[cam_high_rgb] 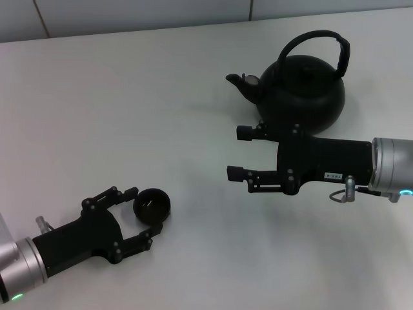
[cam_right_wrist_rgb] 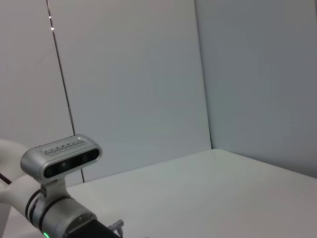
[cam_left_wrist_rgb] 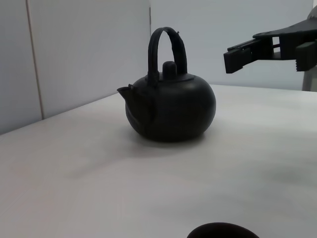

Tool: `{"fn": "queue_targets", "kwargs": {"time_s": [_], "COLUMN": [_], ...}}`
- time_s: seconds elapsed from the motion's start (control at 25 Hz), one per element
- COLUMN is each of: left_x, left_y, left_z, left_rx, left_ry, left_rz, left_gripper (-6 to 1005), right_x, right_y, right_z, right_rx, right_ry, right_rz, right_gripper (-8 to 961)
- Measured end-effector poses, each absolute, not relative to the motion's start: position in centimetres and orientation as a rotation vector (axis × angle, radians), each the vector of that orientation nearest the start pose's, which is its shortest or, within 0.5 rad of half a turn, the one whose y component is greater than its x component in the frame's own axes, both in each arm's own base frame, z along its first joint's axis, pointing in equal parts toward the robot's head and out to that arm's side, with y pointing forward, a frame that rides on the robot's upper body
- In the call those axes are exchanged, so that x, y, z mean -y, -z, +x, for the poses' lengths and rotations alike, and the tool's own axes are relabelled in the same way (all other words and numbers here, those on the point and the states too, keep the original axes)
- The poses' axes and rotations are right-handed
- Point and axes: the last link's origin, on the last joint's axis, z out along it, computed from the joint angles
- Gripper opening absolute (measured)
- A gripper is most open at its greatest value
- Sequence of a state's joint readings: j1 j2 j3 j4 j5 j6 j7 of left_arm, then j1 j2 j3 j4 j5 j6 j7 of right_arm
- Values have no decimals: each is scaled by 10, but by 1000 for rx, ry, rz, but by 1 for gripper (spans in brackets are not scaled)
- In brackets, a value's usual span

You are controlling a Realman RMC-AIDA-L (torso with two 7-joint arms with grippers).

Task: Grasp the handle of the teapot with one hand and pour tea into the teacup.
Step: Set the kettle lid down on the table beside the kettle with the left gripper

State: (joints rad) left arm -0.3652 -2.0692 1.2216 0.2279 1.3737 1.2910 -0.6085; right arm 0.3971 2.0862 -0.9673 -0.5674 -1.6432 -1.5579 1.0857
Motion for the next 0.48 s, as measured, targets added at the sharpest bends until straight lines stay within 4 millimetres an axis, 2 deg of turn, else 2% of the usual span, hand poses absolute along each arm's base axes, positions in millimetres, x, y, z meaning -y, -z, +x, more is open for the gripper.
{"fn": "queue_targets", "kwargs": {"time_s": [0.12,0.48], "left_x": [-254,-254], "left_y": [82,78], "left_z": [-315,-311], "left_rx": [317,303], "left_ry": [623,665], "left_rz": [-2624,-2617], "left_gripper": [795,799], "right_x": [-293,-294], "right_y": [27,28], "right_z": [262,263], "right_rx": [-384,-388], "right_ry": [-904,-886], "right_rz": [-2689,-2687], "right_gripper": [791,792]}}
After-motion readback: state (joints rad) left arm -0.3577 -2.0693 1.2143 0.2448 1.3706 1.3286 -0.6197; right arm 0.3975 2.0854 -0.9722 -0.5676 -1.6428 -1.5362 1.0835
